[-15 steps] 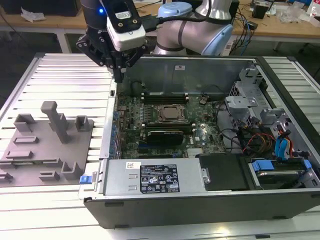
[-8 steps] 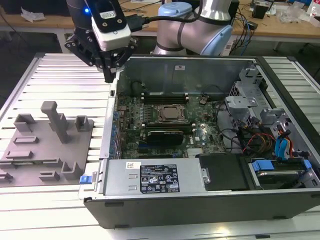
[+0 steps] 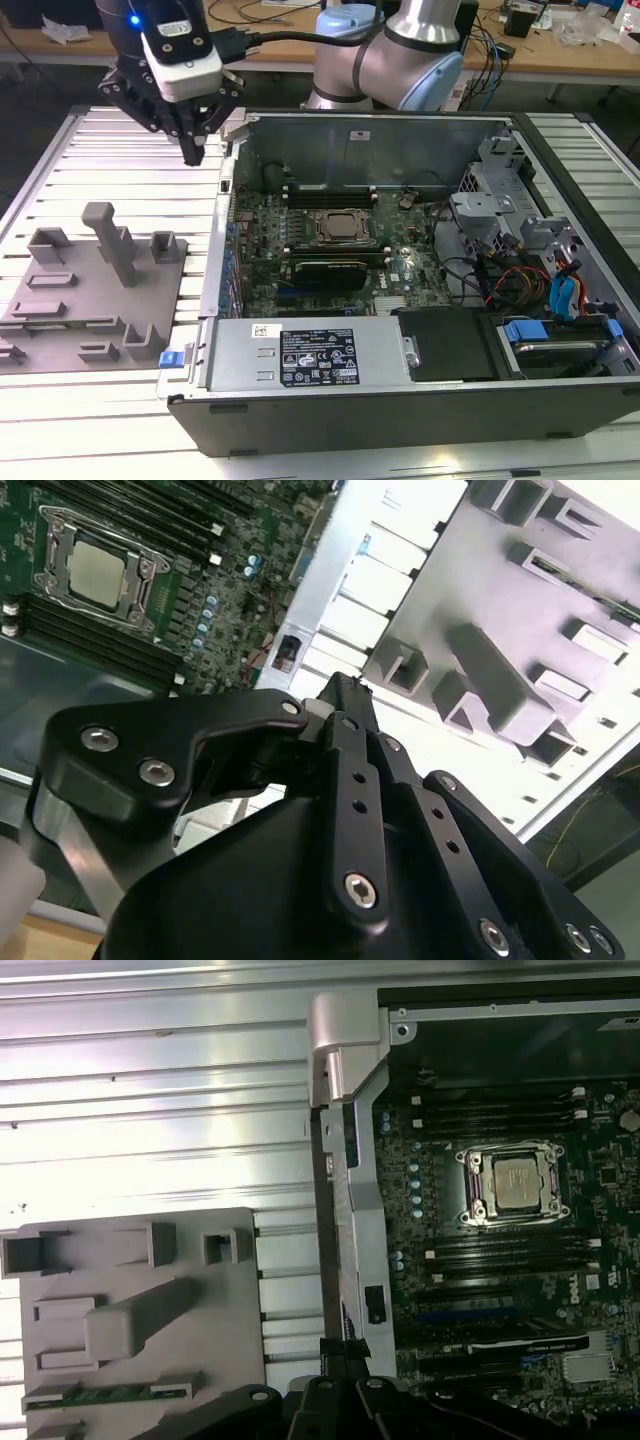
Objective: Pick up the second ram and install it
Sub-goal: 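Reach for the second ram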
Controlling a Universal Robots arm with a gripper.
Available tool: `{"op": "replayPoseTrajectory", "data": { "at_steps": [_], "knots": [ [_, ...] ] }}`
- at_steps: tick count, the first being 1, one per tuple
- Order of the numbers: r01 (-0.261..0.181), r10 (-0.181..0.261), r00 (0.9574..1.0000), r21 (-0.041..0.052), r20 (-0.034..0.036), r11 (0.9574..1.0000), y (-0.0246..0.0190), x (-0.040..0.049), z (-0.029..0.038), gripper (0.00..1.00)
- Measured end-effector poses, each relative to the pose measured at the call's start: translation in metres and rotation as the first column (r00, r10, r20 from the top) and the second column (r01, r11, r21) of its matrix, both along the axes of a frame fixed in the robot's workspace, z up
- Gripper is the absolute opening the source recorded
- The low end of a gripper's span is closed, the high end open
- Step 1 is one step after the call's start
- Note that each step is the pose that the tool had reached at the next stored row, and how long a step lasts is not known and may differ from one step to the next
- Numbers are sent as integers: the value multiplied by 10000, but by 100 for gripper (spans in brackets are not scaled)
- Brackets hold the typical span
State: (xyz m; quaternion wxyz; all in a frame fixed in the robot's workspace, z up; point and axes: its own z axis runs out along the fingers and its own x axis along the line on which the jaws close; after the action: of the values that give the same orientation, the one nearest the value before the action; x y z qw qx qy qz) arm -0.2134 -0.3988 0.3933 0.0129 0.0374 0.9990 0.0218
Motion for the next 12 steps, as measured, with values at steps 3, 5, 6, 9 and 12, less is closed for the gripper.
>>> {"op": "replayPoseTrajectory", "data": {
  "at_steps": [3, 5, 6, 9, 12],
  "knots": [
    [-1, 1, 10000, 0, 0, 10000, 0, -100, 0, 11],
    [-1, 1, 10000, 0, 0, 10000, 0, -152, 0, 11],
    [-1, 1, 10000, 0, 1, 10000, 0, -171, 0, 11],
    [-1, 1, 10000, 0, 0, 10000, 0, -267, 0, 11],
    [-1, 1, 10000, 0, 0, 10000, 0, -373, 0, 11]
  ]
}}
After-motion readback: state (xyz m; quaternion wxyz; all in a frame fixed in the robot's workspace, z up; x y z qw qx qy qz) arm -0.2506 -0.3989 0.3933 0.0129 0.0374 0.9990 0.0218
